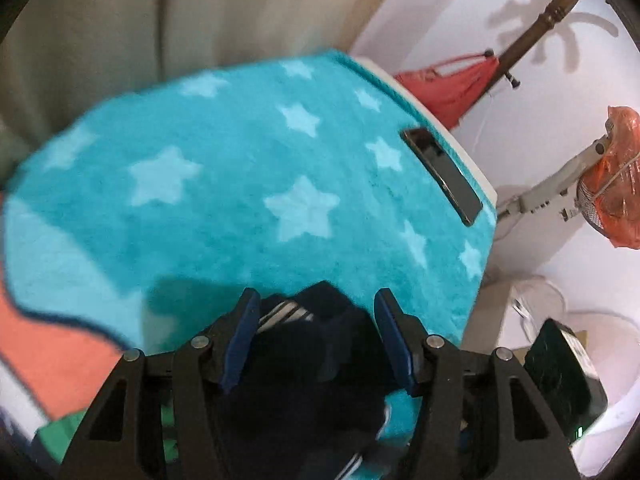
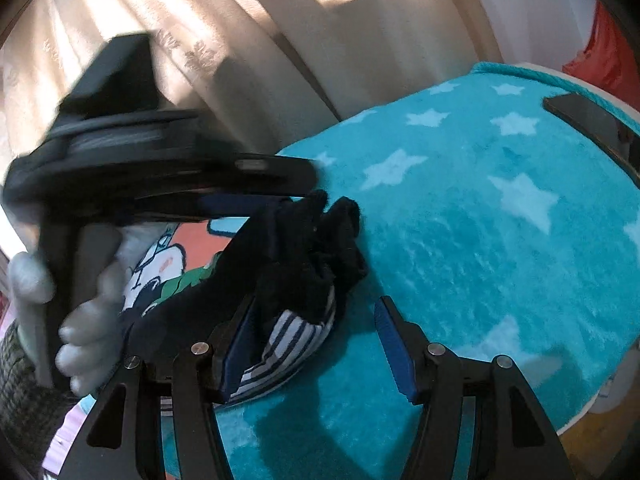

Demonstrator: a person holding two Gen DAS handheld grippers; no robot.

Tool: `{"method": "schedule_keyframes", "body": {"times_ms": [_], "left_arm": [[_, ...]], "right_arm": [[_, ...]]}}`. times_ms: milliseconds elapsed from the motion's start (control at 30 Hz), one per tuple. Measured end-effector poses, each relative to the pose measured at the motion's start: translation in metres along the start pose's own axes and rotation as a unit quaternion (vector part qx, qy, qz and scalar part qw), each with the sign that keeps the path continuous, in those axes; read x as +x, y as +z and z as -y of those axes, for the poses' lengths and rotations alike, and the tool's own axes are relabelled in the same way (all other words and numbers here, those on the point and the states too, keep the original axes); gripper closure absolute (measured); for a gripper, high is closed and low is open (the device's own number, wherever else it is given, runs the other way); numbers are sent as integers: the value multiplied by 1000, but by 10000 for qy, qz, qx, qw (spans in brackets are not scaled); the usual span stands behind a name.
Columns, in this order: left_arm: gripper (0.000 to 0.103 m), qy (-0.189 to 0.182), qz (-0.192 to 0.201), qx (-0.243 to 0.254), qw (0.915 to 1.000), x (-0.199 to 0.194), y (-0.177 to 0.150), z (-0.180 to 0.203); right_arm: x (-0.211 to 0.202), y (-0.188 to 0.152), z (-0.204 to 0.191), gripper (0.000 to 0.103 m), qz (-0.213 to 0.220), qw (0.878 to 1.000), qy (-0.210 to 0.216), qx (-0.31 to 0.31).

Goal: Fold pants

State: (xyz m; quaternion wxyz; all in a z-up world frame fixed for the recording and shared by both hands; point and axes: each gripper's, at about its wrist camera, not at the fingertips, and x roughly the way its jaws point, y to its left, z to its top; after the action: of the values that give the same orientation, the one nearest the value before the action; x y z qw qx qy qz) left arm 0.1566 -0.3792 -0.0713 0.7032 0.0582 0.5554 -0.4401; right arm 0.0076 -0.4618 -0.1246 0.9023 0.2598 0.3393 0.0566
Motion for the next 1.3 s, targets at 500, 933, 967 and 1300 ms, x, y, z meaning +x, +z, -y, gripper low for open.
{"method": "schedule_keyframes", "body": {"times_ms": [500,933,967,1300], "left_arm": [[77,6,542,-227,9983,-49,-19,-22],[70,418,1965,-1863,9617,-148,-156,-116],[70,425,2059,-1961,9578,-156,-167,-121],[48,1492,3257,-2511,8992,-240,-278,-130]], "right_arm": [[3,16,-37,80,92,9977,568,-346],[51,-20,-165,72,-837,9659,1374,-2027],[61,-29,-172,69,-1027,9614,1405,-2132],[32,-29,-203,45,-1208,9475,1827,-2331]]}}
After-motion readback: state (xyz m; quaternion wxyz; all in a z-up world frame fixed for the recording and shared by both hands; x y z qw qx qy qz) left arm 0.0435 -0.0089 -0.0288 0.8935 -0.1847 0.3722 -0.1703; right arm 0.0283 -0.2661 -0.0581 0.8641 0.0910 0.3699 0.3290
